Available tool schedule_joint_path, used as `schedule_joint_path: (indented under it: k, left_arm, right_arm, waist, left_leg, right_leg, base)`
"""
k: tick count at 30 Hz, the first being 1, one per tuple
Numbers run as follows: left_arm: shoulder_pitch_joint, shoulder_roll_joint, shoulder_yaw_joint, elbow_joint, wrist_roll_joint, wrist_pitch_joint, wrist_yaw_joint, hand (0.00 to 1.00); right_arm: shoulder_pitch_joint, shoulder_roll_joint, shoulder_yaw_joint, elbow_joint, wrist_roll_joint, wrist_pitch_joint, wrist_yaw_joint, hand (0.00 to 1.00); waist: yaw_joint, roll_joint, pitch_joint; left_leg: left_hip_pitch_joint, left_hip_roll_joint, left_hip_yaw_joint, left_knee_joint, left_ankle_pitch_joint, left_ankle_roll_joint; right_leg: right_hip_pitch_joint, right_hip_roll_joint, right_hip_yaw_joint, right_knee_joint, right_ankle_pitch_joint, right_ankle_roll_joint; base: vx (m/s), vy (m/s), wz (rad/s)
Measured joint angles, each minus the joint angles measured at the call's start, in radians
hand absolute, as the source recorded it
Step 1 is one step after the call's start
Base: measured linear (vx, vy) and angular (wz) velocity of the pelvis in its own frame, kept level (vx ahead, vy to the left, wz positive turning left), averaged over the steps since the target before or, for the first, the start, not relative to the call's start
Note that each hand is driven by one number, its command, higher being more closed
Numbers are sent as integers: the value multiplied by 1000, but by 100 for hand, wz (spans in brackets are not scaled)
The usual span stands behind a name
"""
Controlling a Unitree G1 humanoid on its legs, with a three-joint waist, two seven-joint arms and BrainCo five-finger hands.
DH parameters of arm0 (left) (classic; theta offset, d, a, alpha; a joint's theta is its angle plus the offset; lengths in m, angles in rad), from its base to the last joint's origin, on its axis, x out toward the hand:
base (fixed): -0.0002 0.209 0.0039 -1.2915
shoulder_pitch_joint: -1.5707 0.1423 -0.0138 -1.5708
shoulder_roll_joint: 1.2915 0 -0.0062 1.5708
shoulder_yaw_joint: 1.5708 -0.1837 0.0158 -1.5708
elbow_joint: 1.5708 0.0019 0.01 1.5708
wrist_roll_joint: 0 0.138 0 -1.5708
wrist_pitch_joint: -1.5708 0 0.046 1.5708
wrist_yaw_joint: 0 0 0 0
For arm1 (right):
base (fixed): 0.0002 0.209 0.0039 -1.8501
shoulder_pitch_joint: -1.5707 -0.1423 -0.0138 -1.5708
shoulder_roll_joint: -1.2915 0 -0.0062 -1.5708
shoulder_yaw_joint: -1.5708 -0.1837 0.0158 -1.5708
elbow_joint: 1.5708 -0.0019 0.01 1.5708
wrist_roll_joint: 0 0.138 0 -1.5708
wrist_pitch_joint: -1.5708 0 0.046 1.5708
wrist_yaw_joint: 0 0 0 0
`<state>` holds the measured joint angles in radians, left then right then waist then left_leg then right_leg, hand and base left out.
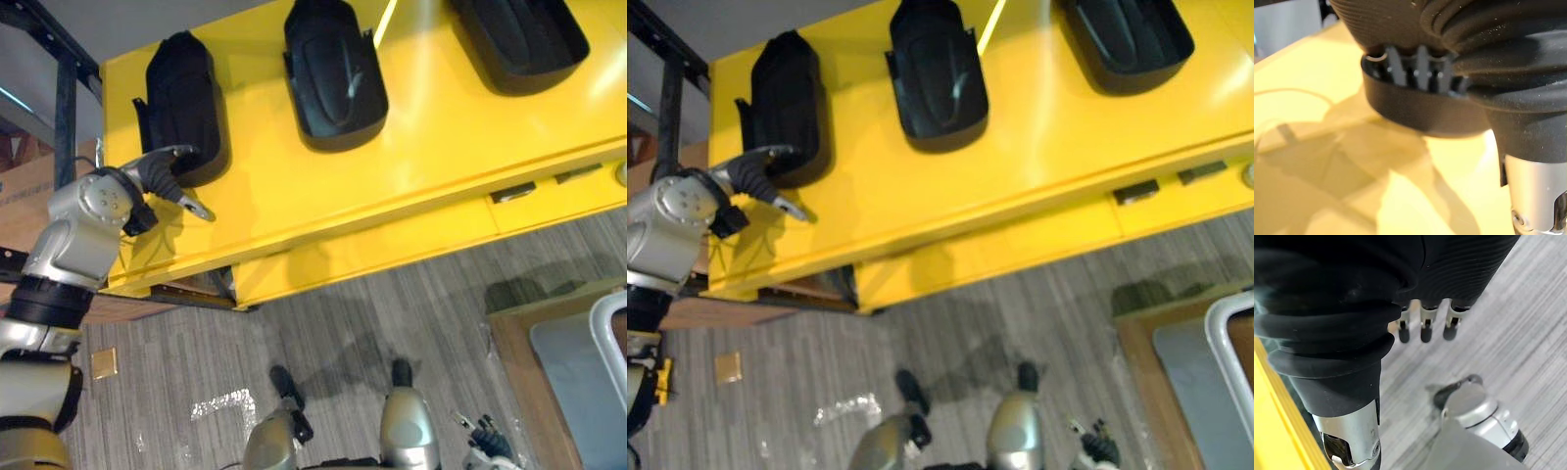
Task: Walk over and take plastic housings, then place them on the shelf
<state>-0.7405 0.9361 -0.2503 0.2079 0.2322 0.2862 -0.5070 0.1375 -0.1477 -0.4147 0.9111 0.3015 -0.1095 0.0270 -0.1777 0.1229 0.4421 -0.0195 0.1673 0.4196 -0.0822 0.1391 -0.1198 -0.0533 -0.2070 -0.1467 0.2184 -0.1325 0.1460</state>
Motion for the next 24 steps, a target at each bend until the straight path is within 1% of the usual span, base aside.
schedule_joint_path:
  k: [1, 7, 9, 19, 24]
  left_arm:
    - [0, 0, 0, -2, 0, 0, -9, 0]
    - [46, 1, 0, -28, 1, 12, -55, 0]
    - [55, 1, 0, -28, 2, 12, -57, 0]
    - [79, 28, 1, -26, 5, 17, -61, 0]
    - [81, 29, 2, 7, 5, 23, -41, 0]
  right_arm:
    - [0, 0, -2, 0, 0, 0, 0, 0]
    - [-4, -10, -28, 4, -1, 0, 1, 0]
    - [-4, -12, -36, 4, -1, 0, 1, 0]
    - [-4, -15, -35, 5, -2, 1, 1, 0]
    - [-4, -15, -35, 5, -2, 3, 1, 0]
  waist:
    - [-1, 2, -1]
    - [1, 35, -21]
    - [1, 39, -24]
    - [2, 45, -29]
    - [1, 46, -31]
  left_leg:
    - [0, -2, -1, 0, 0, 0]
    - [-3, -9, -3, 0, -1, 1]
    - [-3, -9, -3, 0, -1, 1]
    - [-2, -9, -4, 0, -1, 1]
    - [-2, -9, -4, 0, -1, 1]
  right_leg:
    - [2, -3, -2, -1, -2, 2]
    - [4, -10, -10, -5, -2, 3]
    - [4, -10, -10, -5, -2, 3]
    - [6, -10, -10, -5, -1, 3]
    - [7, -10, -11, -5, -1, 4]
  base:
    - [1, 25, 8]
    - [0, 4, 1]
    - [0, 0, 0]
    - [0, 0, 0]
    - [0, 0, 0]
